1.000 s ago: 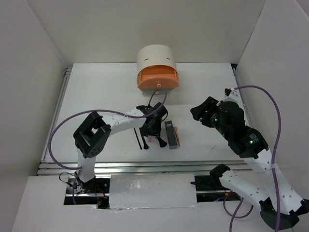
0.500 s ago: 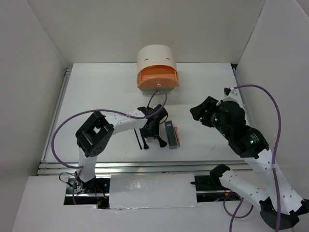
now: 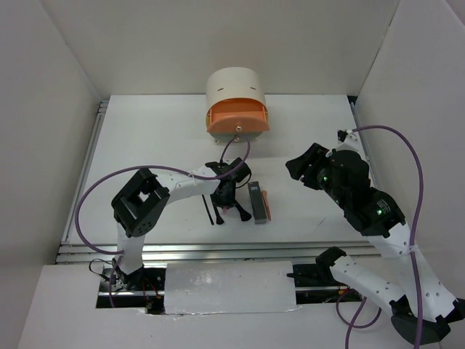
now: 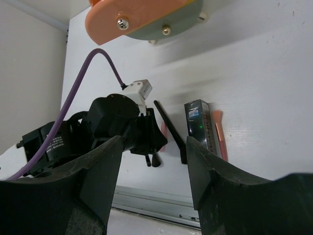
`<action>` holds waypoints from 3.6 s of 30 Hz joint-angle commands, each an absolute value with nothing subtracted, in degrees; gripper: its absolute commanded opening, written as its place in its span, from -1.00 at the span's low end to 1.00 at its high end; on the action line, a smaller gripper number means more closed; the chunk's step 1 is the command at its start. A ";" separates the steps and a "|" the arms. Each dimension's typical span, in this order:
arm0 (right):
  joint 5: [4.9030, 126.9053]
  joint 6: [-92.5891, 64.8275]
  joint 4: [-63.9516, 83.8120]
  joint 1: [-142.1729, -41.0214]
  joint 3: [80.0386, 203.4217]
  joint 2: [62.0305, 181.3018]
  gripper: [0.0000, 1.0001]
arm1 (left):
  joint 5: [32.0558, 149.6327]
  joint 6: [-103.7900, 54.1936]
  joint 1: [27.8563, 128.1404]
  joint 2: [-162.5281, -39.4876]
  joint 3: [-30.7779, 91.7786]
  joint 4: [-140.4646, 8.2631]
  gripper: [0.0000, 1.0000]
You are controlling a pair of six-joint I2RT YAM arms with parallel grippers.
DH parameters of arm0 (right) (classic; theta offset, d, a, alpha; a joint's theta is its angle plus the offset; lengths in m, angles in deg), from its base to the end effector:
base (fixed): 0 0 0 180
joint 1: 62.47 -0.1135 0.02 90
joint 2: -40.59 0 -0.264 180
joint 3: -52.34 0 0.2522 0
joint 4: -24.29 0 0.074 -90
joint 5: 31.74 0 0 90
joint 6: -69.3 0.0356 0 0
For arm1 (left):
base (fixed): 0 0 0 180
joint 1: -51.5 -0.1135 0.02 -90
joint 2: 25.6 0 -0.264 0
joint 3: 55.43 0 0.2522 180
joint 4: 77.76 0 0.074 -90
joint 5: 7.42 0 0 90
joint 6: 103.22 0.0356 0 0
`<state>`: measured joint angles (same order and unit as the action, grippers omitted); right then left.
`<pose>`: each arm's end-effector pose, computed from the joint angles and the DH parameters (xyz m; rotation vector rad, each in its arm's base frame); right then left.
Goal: Organize the makeup
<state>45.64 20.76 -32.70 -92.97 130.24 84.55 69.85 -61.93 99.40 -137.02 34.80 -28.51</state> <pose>0.1239 0.0640 0.3950 0.3378 1.9840 0.6002 0.2659 -0.2826 0.1657 -0.0722 2.7464 -0.1497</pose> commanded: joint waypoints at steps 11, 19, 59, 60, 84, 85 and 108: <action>44.73 20.44 -30.08 -92.97 132.63 85.49 0.25 | 68.87 -62.79 99.75 -129.77 40.33 -20.59 -0.79; 43.32 20.17 -28.94 -92.88 133.86 86.02 0.25 | 63.79 -61.21 99.93 -121.06 48.58 -14.26 -0.77; 47.98 17.80 -25.95 -92.97 131.66 86.20 0.25 | 65.27 -64.63 85.60 -141.53 76.72 -53.54 -0.62; 47.89 17.63 -25.86 -92.88 131.58 86.20 0.25 | 65.09 -64.81 85.51 -141.36 75.33 -53.71 -0.62; 48.59 15.60 -24.02 -92.18 131.84 88.57 0.28 | 62.37 -63.76 86.30 -135.99 71.08 -56.35 0.65; 48.68 15.69 -23.75 -92.26 131.49 88.83 0.28 | 62.28 -63.23 86.30 -135.56 71.79 -55.22 0.67; 53.79 29.29 3.51 -92.18 138.41 129.78 -1.00 | 50.76 -60.15 84.37 -83.82 37.97 -13.99 0.99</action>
